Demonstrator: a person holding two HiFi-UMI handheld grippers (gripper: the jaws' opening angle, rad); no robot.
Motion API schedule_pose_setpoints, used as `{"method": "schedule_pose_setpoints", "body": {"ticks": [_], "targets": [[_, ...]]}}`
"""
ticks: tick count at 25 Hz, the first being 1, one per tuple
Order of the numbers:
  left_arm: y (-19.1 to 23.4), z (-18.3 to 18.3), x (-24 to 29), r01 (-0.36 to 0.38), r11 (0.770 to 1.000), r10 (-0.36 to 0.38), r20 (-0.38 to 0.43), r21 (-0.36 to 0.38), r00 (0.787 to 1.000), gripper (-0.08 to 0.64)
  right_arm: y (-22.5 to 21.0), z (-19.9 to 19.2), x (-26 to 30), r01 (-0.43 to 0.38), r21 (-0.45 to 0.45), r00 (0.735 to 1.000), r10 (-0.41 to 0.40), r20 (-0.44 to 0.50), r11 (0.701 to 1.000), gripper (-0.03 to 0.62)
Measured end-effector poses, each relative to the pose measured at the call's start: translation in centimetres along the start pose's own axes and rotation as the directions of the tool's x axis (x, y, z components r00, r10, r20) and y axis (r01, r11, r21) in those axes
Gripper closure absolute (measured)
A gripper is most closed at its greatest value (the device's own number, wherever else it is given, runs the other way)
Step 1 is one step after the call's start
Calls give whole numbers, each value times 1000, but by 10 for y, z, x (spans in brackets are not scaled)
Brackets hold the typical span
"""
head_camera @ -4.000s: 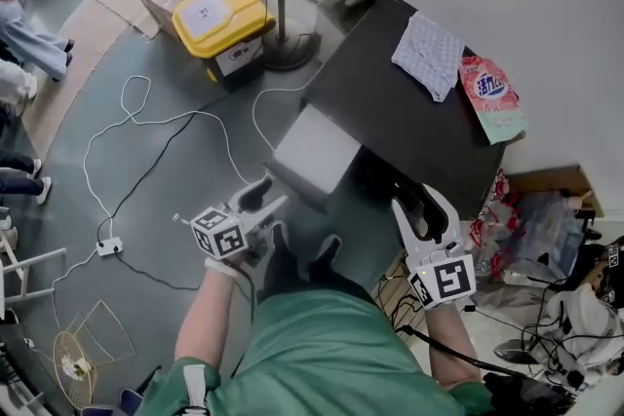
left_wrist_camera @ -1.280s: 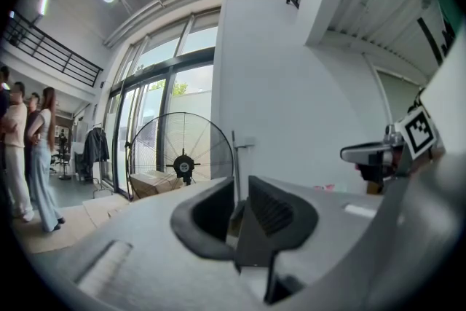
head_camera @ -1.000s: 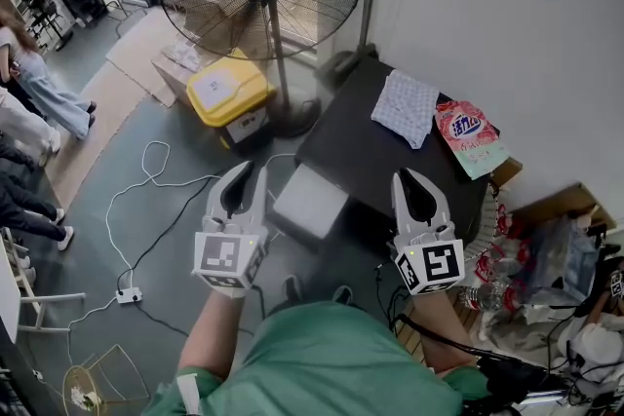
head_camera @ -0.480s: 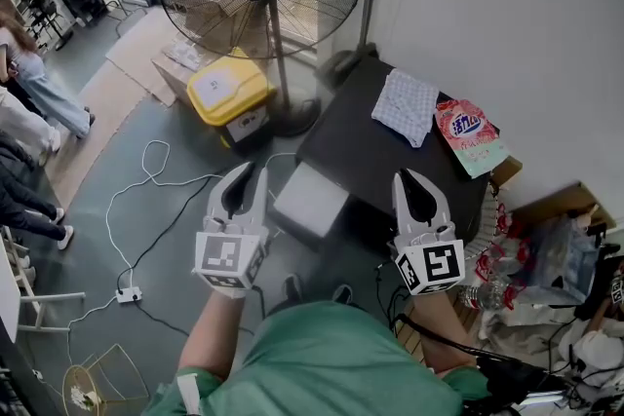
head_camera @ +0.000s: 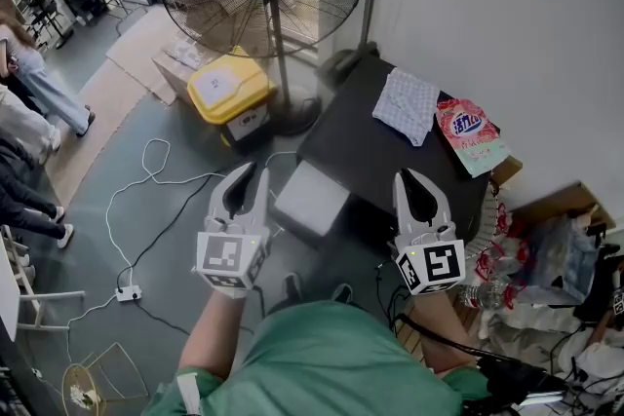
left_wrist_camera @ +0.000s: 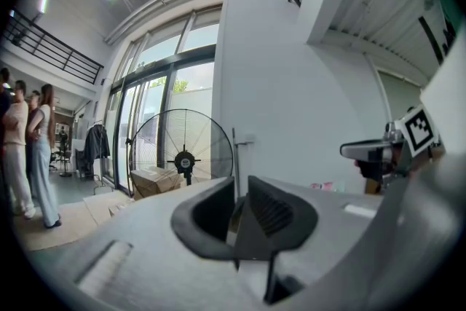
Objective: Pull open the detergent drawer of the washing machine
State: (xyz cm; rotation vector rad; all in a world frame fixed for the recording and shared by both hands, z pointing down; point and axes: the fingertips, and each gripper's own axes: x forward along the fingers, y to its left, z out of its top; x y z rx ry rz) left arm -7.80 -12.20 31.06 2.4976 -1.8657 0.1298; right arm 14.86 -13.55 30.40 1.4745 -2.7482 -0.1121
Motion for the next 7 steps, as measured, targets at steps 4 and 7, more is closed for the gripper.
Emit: {"method": "schedule_pose_setpoints", "body": {"ticks": [4,7], "targets": [[0,3,0,8,1000,-8,11,3,1000,502,1,0,1,1,-1,1000,-1,-1,1000,572],[3,-1,-2,1,1000,-1,1,-7,1000,503,3,0,2,1,-3,1000,-1,-2,1000,572]]}}
